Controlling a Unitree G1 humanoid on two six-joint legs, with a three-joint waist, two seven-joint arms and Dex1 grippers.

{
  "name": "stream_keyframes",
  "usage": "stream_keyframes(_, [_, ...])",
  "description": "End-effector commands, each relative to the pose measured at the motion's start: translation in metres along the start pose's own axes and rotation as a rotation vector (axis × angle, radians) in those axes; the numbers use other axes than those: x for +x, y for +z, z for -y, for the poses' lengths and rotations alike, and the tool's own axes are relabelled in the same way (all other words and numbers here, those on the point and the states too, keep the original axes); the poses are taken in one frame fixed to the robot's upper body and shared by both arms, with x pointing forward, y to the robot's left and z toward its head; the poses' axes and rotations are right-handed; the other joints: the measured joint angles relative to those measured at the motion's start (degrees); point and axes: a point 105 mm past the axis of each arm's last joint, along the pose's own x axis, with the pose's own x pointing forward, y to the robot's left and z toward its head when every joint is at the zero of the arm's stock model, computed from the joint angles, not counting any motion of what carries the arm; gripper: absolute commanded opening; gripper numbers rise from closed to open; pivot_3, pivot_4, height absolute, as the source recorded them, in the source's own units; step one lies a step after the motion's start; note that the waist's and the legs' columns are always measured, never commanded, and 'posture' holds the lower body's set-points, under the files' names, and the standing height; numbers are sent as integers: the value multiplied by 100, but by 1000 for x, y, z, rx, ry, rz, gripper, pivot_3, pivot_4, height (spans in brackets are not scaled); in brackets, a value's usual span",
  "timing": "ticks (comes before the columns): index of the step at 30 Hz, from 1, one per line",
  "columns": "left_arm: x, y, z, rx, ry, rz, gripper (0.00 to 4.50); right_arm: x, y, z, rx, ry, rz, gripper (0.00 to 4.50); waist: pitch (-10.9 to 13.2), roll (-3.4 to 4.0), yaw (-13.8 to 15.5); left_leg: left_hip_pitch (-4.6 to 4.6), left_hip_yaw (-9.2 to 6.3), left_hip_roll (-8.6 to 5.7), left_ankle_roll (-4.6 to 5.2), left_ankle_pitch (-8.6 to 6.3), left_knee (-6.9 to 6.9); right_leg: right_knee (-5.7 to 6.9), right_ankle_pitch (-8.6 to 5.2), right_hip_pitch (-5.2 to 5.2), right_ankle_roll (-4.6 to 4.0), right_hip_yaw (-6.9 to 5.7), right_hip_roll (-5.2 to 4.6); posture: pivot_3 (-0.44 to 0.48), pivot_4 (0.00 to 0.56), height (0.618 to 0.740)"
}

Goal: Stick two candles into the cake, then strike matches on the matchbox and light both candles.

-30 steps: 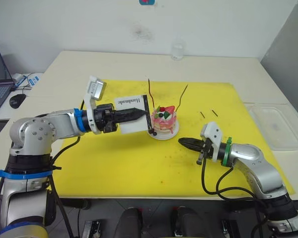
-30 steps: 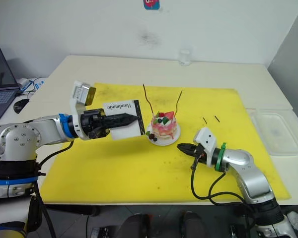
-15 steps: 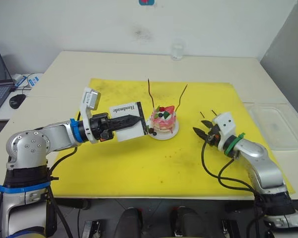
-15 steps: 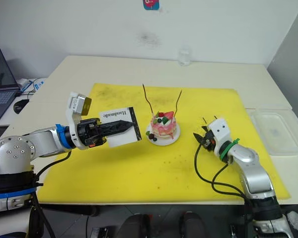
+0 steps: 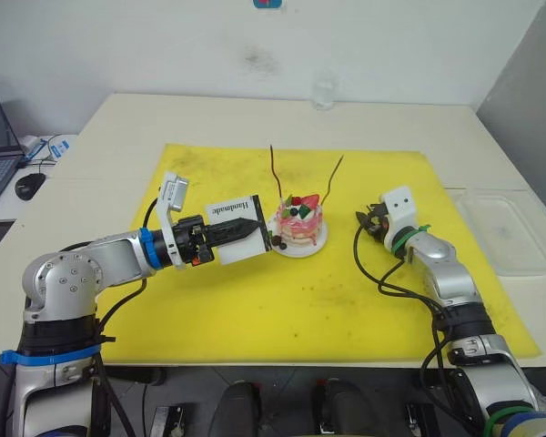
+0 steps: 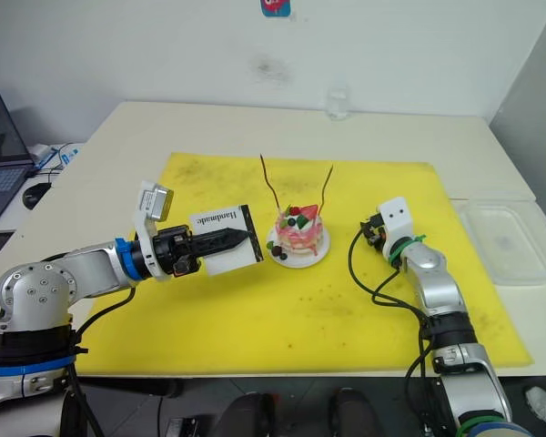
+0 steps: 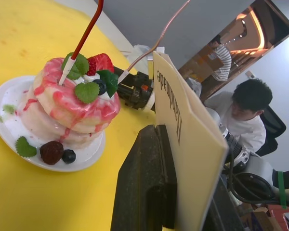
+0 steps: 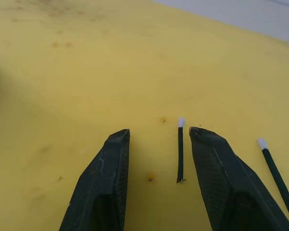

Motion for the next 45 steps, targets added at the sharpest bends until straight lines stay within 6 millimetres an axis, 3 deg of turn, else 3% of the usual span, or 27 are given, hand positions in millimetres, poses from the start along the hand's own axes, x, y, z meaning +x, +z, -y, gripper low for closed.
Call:
stream_keyframes(1, [-4,8,11,52,-19,38,0,3,7,13,22,-65,26,2016,0,0,-11,2,1,0,0,0,1,2,0,0,0,1,0,0,150,740])
stream_keyframes(8, [-6,8,10,53,-7,42,0,4,-3,16,102,-85,0,2016,0,0,-11,6,-1,-1,1,1,6,7,3,6,4,1,-1,0,150,740])
stream_keyframes(11, [-7,7,10,54,-2,42,0,3,-7,16,115,-93,-15,1465,0,0,-8,6,0,-1,1,1,6,5,3,7,4,2,-1,0,150,740])
stream_keyframes(15, [-7,8,8,56,1,43,0,3,-12,12,135,-78,-47,129,-1,0,-4,7,-2,-1,1,1,7,5,3,8,4,0,-2,0,150,740])
stream_keyframes(22, [-4,6,8,56,-3,43,0,-3,-9,15,160,-93,-31,51,-1,0,3,6,-3,-1,1,1,6,3,3,9,4,-1,-2,0,150,740])
stream_keyframes(25, [-4,7,11,59,-23,28,0,-19,13,11,96,-12,36,51,0,0,19,3,-4,-1,1,1,4,1,2,8,4,-3,-3,0,150,740])
stream_keyframes(28, [-2,6,20,65,-78,-28,0,-54,48,-22,-129,281,120,51,10,16,58,-11,-5,-7,1,0,1,-7,-2,1,10,-6,-8,0,150,740])
stream_keyframes(31, [3,4,23,61,-113,-83,0,-91,60,-55,-338,576,146,51,11,17,51,-15,-1,-6,1,-2,-3,-16,-4,-4,15,-6,-5,0,150,740])
stream_keyframes(33, [6,3,22,52,-129,-107,0,-104,68,-70,-440,683,166,51,11,17,2,-1,2,-5,2,-3,-5,-17,-4,2,15,-5,1,0,150,740])
stream_keyframes(38, [18,1,21,13,-168,-160,0,-107,101,-102,-633,781,304,51,13,13,-32,12,-7,-5,0,-2,0,2,1,1,7,-11,7,0,150,740])
stream_keyframes(45, [28,2,18,15,-187,-191,0,-101,121,-114,-722,743,381,51,13,13,2,-1,-21,-4,-2,-1,-1,0,-7,-1,1,-19,12,0,150,740])
